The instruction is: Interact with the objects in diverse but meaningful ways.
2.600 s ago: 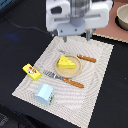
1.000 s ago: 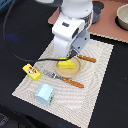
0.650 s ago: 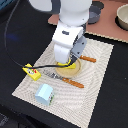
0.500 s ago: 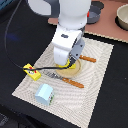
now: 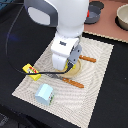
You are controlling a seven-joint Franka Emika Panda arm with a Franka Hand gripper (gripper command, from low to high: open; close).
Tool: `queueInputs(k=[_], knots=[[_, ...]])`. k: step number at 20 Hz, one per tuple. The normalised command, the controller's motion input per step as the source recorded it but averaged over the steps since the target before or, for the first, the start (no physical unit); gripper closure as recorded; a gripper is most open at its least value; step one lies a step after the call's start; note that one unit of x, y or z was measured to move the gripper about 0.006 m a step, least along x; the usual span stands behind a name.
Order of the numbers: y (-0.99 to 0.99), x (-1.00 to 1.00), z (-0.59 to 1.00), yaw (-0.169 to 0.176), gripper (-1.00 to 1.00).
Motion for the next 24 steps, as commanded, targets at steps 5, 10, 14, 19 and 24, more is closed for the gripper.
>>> queueInputs(k=[5,10,14,19,24], knots=[[-0.16,-0.01,-0.21,0.000,-1.00],[-0.16,-0.08,-0.31,0.008,1.00],[-0.12,-0.07,-0.36,0.025,1.00],[-0.11,-0.03,-0.36,0.033,1.00],[-0.10,-0.01,-0.32,0.032,1.00]])
